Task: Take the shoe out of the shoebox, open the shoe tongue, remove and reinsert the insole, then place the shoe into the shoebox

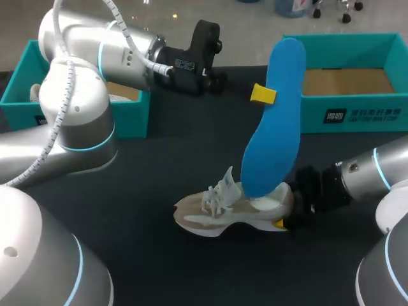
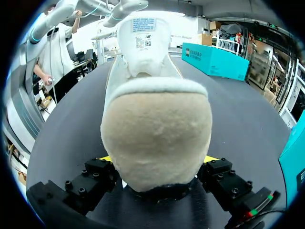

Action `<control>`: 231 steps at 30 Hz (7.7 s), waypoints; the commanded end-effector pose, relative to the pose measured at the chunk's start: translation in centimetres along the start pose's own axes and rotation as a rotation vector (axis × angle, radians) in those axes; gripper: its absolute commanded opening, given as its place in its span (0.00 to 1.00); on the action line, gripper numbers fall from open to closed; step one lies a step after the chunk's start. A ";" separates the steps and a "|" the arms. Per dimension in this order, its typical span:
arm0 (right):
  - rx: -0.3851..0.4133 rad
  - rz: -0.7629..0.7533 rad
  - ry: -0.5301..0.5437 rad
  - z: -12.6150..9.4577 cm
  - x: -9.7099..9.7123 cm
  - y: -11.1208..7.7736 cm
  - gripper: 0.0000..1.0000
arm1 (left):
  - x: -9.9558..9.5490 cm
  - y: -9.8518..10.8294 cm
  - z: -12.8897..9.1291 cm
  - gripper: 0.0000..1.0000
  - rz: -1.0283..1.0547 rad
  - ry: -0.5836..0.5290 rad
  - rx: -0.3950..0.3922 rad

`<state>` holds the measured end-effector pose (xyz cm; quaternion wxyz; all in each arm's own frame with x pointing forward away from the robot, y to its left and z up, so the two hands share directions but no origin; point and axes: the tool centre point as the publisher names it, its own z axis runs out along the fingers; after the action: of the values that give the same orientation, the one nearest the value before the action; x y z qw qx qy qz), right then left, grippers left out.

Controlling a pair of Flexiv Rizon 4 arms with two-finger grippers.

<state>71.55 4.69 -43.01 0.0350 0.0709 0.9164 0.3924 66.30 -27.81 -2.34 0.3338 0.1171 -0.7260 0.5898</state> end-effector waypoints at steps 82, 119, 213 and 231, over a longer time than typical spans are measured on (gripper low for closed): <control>0.256 -0.003 -0.076 -3.5 -0.7 0.3 1.00 | 5.6 -0.7 -4.2 0.00 0.009 0.087 0.123; 0.671 -0.100 -0.077 -6.1 -0.6 3.5 1.00 | 5.6 -0.7 -4.2 0.00 0.009 0.087 0.123; 0.738 -0.245 -0.062 -3.4 -4.4 9.4 1.00 | 5.6 -0.7 -4.2 0.00 0.009 0.087 0.123; 0.730 -0.241 0.019 1.4 -4.5 7.4 0.92 | 5.6 -0.7 -4.2 0.00 0.009 0.087 0.123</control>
<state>76.69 9.66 -37.21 0.0467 -0.0339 0.9978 0.0335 64.01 -22.78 2.04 0.3552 0.1080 -0.6739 0.6388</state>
